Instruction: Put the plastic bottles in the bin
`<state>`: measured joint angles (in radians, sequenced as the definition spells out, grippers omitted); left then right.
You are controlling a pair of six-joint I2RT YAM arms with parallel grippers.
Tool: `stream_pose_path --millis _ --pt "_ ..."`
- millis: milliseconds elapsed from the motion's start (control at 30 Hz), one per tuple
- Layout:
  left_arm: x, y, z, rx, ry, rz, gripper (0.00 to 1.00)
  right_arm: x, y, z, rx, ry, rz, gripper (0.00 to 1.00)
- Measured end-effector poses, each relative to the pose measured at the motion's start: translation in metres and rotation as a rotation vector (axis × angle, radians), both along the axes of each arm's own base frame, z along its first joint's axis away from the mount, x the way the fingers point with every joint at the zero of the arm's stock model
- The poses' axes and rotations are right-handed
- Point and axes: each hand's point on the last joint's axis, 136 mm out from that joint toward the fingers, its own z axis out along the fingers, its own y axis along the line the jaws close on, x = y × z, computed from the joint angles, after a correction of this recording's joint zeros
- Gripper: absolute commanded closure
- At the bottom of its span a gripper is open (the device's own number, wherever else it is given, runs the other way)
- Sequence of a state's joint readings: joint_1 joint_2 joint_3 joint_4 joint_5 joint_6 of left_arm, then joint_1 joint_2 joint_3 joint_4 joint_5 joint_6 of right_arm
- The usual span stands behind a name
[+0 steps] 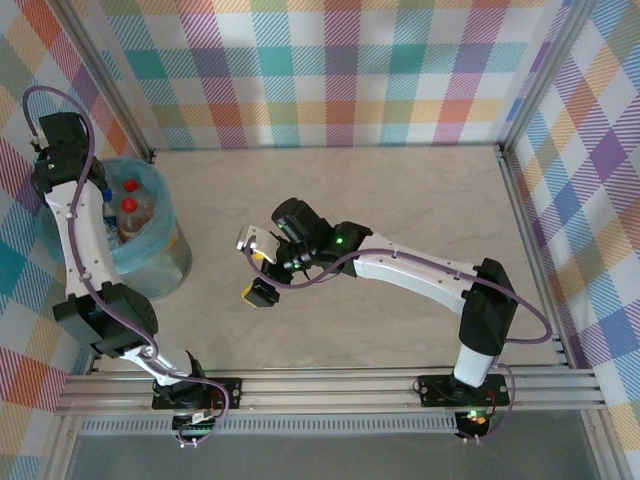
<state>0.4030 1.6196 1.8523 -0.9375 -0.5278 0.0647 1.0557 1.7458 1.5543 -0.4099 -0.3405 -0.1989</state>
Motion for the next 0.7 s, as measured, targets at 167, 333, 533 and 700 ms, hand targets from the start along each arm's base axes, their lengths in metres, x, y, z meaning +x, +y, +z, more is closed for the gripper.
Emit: stream_pose_path --millis 167,333,533,700 --pt "0.007 -0.003 -0.029 -0.062 0.072 -0.02 0.43 0.0 -0.001 0.002 -0.004 -0.001 -0.003 0.0" --pt "0.004 -0.006 -0.042 -0.077 0.064 -0.022 0.43 0.0 -0.001 0.001 -0.008 0.002 -0.003 0.0" --pt "0.002 -0.011 -0.039 -0.085 0.028 -0.031 0.47 0.0 0.0 0.005 -0.001 -0.002 -0.002 0.0" --pt "0.001 -0.017 -0.029 -0.101 -0.003 -0.045 0.66 0.001 0.001 0.012 0.012 -0.008 -0.003 0.0"
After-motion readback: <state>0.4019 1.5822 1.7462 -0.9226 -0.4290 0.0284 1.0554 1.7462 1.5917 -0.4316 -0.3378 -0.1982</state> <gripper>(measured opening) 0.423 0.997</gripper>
